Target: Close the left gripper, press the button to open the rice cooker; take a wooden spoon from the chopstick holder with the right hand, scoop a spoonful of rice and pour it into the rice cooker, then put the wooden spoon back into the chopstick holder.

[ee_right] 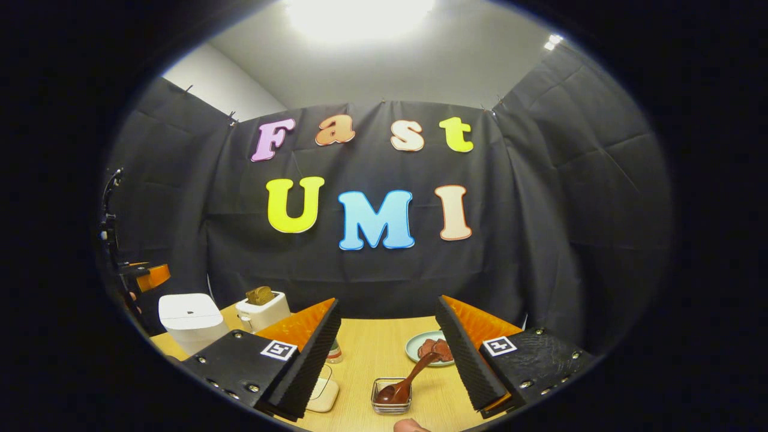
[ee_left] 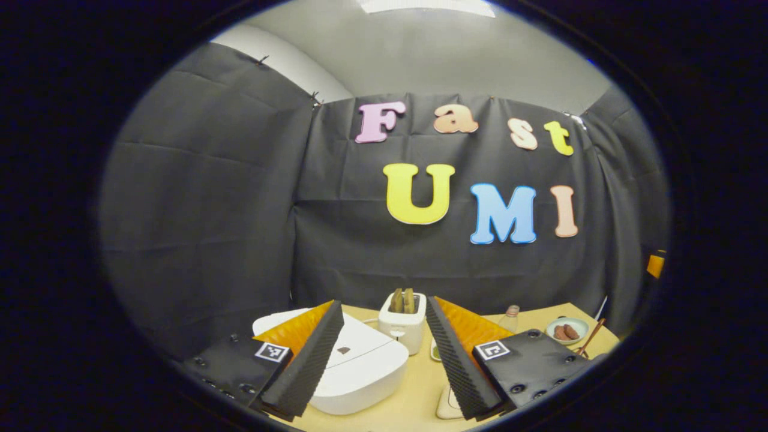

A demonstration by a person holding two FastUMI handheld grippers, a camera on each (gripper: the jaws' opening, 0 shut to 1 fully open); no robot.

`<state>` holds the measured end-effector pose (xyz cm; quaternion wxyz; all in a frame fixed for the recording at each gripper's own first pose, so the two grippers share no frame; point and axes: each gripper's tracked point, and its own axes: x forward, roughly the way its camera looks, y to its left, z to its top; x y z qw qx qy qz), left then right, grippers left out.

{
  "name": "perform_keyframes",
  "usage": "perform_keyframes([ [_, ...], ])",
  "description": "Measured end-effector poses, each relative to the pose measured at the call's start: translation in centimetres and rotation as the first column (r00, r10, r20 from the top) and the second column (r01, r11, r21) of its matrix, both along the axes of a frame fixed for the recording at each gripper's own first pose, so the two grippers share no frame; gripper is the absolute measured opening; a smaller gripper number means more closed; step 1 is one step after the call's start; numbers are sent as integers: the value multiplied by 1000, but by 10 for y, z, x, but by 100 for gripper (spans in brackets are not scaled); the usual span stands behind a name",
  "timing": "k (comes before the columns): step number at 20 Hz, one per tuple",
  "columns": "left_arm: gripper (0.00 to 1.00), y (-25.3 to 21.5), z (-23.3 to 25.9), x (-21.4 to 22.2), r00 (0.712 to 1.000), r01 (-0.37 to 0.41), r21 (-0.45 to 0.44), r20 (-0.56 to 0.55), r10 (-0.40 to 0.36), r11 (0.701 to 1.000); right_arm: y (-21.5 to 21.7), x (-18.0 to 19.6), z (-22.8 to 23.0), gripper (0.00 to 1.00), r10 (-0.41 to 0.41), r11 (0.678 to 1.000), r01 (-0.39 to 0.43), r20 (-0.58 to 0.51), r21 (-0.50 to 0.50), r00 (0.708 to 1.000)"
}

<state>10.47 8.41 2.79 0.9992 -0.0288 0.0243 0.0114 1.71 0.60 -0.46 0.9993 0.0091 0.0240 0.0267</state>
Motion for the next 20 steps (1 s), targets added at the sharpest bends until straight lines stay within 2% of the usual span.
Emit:
perform_keyframes([
  [3,96,-16,12,-18,998,42,27,40,-43,999,8,-7,12,96,-12,1000,13,54,-20,998],
  [8,96,-39,29,-36,993,84,34,81,-87,996,26,-8,17,96,13,1000,-13,67,-11,998],
  [14,99,-43,30,-38,993,84,51,79,-88,995,39,-7,24,96,16,1000,-17,81,13,997],
  [20,97,-38,33,-33,993,83,45,82,-86,996,53,-2,25,96,21,999,-23,79,24,997],
])
